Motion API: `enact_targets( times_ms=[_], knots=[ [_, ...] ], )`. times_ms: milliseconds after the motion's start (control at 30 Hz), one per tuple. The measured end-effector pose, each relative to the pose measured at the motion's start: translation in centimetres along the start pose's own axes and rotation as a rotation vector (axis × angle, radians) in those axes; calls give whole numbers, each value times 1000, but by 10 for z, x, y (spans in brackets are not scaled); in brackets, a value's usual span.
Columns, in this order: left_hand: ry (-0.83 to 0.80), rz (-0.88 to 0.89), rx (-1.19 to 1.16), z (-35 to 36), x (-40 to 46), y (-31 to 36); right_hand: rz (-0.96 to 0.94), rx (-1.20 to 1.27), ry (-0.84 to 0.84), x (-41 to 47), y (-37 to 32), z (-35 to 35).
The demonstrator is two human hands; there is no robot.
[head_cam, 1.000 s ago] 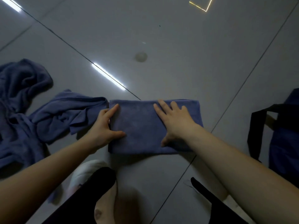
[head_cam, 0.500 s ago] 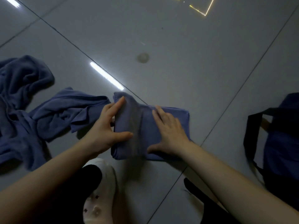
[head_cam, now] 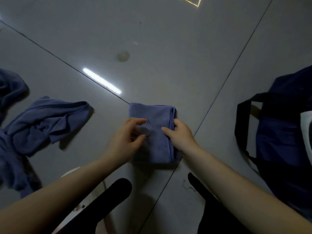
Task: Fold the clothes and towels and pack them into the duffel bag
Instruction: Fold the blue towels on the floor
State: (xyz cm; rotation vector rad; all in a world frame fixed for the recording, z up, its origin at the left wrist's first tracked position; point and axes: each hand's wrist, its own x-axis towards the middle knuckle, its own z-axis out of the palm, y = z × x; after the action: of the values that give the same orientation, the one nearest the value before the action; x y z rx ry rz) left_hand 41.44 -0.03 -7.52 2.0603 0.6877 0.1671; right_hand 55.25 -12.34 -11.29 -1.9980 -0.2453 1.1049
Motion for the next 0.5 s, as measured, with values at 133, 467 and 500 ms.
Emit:
enact_targets(
  times_ms=[133,467,500],
  knots=[
    [-44,428,549,-4,8,-43,-105,-139,64,-6,-8,-6],
    [-299,372,830,25,8,-74,54,-322,275,-23,13,-5],
    [-295,371,812,25,9,-73,82,-318,272,-24,14,-5]
  ],
)
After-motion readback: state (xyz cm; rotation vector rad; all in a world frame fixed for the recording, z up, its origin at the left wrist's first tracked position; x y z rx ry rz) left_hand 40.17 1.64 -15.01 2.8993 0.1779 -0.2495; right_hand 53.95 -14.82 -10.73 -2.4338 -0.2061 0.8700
